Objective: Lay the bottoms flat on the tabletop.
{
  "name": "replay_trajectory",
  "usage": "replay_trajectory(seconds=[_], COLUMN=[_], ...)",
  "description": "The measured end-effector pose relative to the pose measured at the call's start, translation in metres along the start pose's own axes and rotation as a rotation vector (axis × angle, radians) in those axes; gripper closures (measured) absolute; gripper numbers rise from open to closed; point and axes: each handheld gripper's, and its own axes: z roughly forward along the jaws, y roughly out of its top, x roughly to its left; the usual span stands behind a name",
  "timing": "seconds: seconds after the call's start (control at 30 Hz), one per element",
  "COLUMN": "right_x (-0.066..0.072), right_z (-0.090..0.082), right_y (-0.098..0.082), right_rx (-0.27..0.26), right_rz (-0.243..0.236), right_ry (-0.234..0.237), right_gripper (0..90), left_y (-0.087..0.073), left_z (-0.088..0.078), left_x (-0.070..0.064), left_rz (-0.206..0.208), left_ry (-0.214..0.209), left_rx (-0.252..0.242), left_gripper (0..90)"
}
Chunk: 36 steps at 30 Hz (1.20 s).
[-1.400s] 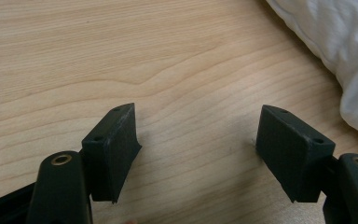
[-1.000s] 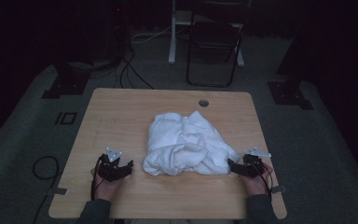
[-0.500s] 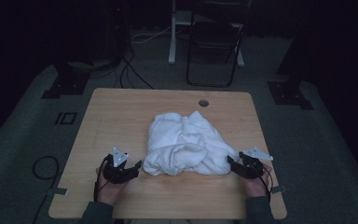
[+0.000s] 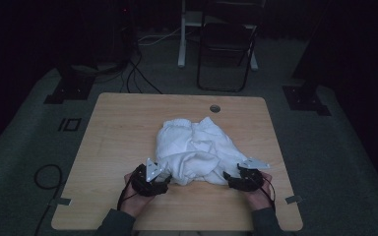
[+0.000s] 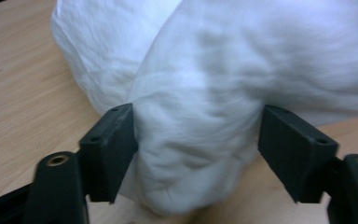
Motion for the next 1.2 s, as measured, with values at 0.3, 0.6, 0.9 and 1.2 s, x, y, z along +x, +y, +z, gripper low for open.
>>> replay_trajectory(seconds=[0.3, 0.6, 0.9, 1.2], right_x=[0.000, -0.011, -0.025, -0.033], right_z=[0.016, 0.014, 0.008, 0.001], right_y=[0.003, 0.002, -0.002, -0.006], right_rx=[0.051, 0.051, 0.066, 0.060], right_rz=[-0.055, -0.009, 0.031, 0.080], right_ry=[-0.113, -0.129, -0.228, -0.215], right_gripper=[80.4, 83.0, 84.1, 80.8], left_y=[-0.002, -0.025, -0.048, -0.056], left_z=[0.019, 0.010, -0.003, -0.025], left_x=[0.035, 0.081, 0.101, 0.091], left_rz=[-0.069, -0.321, -0.416, -0.394], left_ry=[0.139, 0.171, 0.244, 0.186], left_rx=[0.021, 0.038, 0.119, 0.124], left_gripper=[62.7, 56.5, 57.9, 54.8])
